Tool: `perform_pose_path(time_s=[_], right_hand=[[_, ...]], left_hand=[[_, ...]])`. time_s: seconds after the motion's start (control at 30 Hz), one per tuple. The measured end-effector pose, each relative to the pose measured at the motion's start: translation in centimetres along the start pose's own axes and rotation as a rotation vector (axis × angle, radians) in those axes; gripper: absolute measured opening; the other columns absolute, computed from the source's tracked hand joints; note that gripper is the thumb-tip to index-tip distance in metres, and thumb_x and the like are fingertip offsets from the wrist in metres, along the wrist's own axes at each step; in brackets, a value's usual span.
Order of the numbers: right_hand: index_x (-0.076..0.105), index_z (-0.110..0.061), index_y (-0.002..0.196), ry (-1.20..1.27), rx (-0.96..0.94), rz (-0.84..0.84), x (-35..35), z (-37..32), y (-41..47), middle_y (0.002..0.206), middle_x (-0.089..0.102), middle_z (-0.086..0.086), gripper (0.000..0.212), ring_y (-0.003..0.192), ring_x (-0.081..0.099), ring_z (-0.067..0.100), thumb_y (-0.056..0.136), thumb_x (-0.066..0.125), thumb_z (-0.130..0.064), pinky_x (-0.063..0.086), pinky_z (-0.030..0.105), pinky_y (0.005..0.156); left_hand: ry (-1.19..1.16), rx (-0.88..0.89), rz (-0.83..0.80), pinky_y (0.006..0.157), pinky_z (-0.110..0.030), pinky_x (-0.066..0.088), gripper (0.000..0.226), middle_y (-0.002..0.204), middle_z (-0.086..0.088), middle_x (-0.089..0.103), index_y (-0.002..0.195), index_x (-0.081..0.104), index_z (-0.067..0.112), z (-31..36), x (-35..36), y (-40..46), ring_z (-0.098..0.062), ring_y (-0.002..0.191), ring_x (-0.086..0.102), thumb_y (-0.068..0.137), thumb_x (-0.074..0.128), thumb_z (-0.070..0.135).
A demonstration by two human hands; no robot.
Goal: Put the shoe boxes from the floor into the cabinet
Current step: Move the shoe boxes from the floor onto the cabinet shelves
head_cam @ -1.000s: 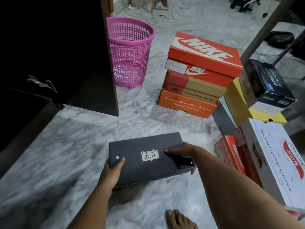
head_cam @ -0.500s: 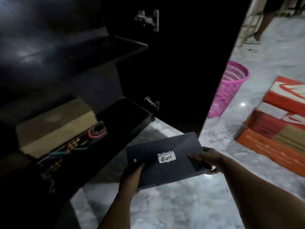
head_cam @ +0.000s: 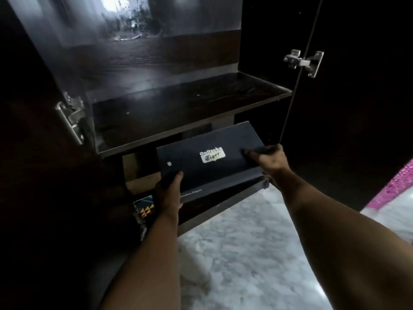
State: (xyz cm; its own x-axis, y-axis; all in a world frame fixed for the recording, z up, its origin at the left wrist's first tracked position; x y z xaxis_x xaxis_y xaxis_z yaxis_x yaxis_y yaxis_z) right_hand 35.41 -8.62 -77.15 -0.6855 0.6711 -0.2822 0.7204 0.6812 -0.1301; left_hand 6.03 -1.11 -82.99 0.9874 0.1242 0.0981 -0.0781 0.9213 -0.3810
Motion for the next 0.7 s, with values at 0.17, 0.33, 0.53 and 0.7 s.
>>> perform_pose_path(time_s=[0.17, 0.33, 0.53, 0.7], right_hand=[[0.052, -0.007, 0.131, 0.063, -0.092, -0.077, 6.4, -3.0, 0.4, 0.116, 0.064, 0.004, 0.071, 0.100, 0.060, 0.017, 0.075, 0.091, -0.026, 0.056, 0.043, 0.099], [0.037, -0.013, 0.151, 0.133, -0.089, -0.263, 12.0, -3.6, 1.1, 0.142, 0.056, 0.013, 0.075, 0.126, 0.057, 0.029, 0.088, 0.077, -0.007, 0.046, 0.045, 0.111], [0.032, -0.012, 0.147, 0.163, -0.070, -0.274, 16.3, -1.2, 2.9, 0.140, 0.055, 0.014, 0.072, 0.132, 0.053, 0.029, 0.089, 0.073, -0.003, 0.044, 0.044, 0.114], [0.016, -0.023, 0.160, 0.133, -0.074, -0.471, 19.6, -0.8, 4.0, 0.152, 0.045, 0.015, 0.094, 0.140, 0.045, 0.032, 0.088, 0.073, -0.004, 0.036, 0.051, 0.120]], left_hand=[[-0.193, 0.073, 0.247, 0.096, -0.048, 0.057, 0.067, 0.118, -0.003, 0.072, 0.110, 0.066, 0.024, 1.9, -3.0, 2.2, -0.026, 0.108, 0.069, 0.053, 0.087, 0.052], [-0.334, 0.029, 0.430, 0.106, -0.045, 0.048, 0.079, 0.151, -0.013, 0.049, 0.151, 0.042, 0.011, 2.8, -4.2, 3.7, -0.032, 0.133, 0.054, 0.084, 0.079, 0.032], [-0.350, -0.014, 0.433, 0.106, -0.042, 0.044, 0.085, 0.158, -0.011, 0.035, 0.157, 0.030, 0.015, 4.1, -2.7, 3.9, -0.032, 0.140, 0.045, 0.087, 0.074, 0.037], [-0.368, -0.010, 0.326, 0.101, -0.047, 0.052, 0.091, 0.136, -0.008, 0.053, 0.139, 0.047, 0.020, 4.6, -1.3, 4.9, -0.029, 0.116, 0.058, 0.062, 0.075, 0.058]])
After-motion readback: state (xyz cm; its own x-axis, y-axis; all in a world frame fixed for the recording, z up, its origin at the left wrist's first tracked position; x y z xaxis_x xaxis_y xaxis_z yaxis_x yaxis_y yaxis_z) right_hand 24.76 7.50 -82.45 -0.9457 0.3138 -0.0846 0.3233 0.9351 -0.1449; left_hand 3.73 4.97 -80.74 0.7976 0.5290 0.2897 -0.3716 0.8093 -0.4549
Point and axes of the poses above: each hand's wrist, its own y-axis towards the middle knuckle, its own x-axis out of the palm, z = x × y, the point moved 5 cm from there along y, towards the middle knuckle
